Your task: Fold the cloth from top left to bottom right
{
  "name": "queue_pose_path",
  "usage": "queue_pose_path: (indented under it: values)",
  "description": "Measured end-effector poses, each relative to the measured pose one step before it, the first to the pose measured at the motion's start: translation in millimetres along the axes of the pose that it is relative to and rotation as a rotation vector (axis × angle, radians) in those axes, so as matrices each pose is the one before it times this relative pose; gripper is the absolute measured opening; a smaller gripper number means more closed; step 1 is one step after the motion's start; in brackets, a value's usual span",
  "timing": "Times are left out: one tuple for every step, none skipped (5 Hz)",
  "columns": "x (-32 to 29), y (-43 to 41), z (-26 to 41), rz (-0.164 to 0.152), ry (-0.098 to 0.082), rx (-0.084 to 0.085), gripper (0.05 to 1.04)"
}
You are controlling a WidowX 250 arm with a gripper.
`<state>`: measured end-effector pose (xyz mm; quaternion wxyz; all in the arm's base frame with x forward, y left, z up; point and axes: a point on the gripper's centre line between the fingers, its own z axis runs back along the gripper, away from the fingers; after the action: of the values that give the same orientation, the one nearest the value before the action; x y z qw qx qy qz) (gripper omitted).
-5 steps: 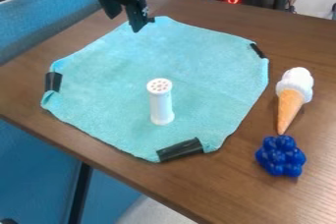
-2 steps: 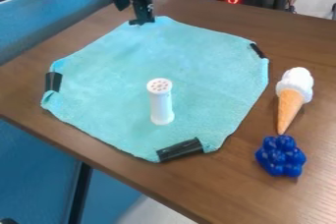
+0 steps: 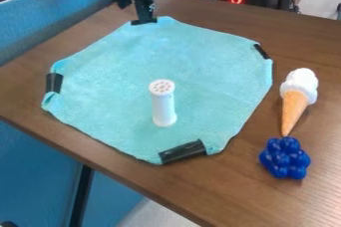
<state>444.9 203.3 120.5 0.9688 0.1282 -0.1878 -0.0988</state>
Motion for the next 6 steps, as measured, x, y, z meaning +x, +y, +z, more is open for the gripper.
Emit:
queue_pose_path:
  values:
    - [3.6, 6.69, -0.49, -0.0285, -0.0224, 0.0429, 1.0]
    - [1.0, 2.38, -8.47, 0.0023, 0.0075, 0.0081, 1.0]
    - [0.77, 0.7, -6.08, 0.0087, 0.0113, 0.0005, 1.0]
    - [0.1, -0.69, -4.52, 0.0, 0.0111, -0.0052, 1.0]
    - [-1.98, -3.76, -6.64, 0.0039, 0.0127, -0.0197, 1.0]
    - [1.02, -2.41, -1.89, 0.0088, 0.0076, -0.0245, 0.964]
